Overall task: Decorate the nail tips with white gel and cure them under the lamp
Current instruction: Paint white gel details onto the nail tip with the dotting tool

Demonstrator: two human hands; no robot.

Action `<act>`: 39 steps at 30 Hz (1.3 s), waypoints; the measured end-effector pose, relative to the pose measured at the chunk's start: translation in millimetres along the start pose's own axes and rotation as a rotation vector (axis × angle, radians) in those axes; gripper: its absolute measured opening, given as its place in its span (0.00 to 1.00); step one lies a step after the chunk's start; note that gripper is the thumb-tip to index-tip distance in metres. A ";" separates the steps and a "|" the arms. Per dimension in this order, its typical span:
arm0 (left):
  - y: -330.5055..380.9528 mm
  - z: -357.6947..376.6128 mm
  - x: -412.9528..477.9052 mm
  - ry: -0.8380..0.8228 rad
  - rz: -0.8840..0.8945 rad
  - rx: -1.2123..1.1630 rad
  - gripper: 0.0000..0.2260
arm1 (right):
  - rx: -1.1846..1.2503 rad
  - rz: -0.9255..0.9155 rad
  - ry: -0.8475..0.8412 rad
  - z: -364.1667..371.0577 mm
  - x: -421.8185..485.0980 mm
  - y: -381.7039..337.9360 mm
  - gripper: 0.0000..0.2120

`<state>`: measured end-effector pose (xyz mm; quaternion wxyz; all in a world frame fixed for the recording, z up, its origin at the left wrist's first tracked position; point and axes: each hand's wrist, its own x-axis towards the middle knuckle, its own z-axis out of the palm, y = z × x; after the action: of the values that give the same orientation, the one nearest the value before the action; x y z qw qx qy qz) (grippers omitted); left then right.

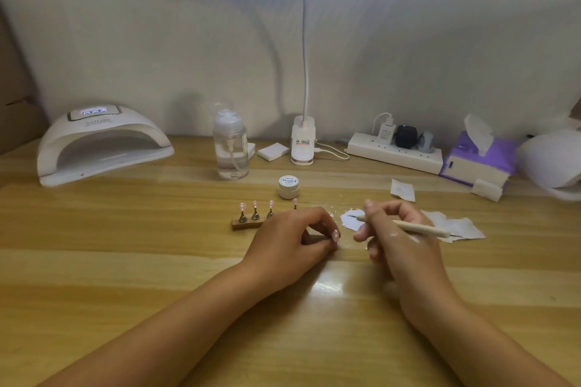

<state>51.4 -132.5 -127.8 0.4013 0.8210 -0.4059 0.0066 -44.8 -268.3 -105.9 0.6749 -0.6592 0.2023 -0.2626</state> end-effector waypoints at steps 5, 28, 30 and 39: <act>0.6 -0.1 0.3 -0.002 0.004 0.012 0.12 | -0.012 0.031 -0.024 3.9 -0.7 0.2 0.08; 0.6 0.3 -0.4 -0.003 0.018 0.018 0.09 | -0.089 -0.011 -0.049 3.6 3.2 10.1 0.10; 0.8 0.0 -0.4 -0.005 0.015 0.020 0.09 | -0.102 -0.014 -0.053 3.2 3.8 11.0 0.10; 1.1 -0.7 -0.7 -0.009 0.008 0.016 0.09 | -0.115 -0.012 -0.051 3.5 3.3 11.0 0.10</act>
<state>50.4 -132.0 -126.9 0.3929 0.8228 -0.4107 0.0079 -39.1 -267.7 -116.4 0.6394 -0.7044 0.1960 -0.2378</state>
